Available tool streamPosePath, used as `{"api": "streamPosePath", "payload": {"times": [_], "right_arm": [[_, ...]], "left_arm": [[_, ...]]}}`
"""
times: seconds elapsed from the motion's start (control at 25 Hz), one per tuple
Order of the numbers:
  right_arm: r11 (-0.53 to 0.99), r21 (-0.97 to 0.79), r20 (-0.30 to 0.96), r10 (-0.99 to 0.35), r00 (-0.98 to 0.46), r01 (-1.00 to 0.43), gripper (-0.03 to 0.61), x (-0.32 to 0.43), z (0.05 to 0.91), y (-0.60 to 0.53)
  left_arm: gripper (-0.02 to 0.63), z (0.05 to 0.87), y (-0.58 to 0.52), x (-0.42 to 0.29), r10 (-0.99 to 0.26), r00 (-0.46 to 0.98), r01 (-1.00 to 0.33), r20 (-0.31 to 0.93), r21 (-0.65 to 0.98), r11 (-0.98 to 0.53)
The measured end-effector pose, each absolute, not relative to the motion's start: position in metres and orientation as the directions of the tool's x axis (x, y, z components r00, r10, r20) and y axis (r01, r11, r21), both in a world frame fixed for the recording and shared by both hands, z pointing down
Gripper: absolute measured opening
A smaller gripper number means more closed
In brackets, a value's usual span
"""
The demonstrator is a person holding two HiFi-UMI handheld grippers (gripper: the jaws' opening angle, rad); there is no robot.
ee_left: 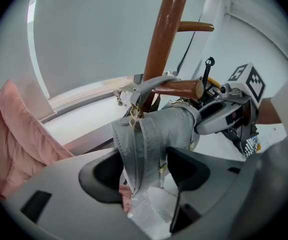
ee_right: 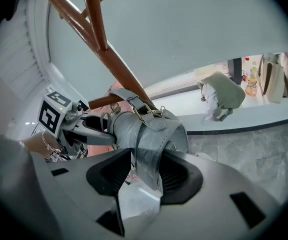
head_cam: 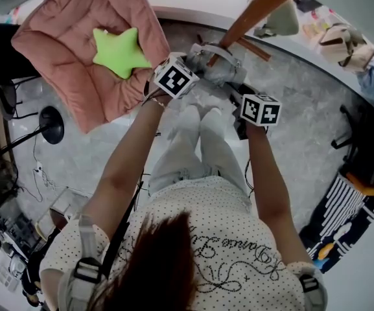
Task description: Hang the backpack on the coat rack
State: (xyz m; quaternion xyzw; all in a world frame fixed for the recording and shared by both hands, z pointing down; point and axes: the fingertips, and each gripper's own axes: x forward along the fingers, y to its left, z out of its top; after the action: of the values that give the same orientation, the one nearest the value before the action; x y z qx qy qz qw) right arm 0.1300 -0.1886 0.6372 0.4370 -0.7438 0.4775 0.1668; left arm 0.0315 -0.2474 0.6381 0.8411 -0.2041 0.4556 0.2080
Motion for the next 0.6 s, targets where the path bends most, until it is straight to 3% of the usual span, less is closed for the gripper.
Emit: {"api": "streamPosePath", "payload": {"times": [0.6], "right_arm": [[0.202,-0.539,0.686,-0.458,-0.565,-0.818,0.19,0.133,0.648,-0.186]], "left_arm": [[0.277,0.65,-0.241,0.025,-0.202,0.536,-0.534,0.819,0.143,-0.833]]}}
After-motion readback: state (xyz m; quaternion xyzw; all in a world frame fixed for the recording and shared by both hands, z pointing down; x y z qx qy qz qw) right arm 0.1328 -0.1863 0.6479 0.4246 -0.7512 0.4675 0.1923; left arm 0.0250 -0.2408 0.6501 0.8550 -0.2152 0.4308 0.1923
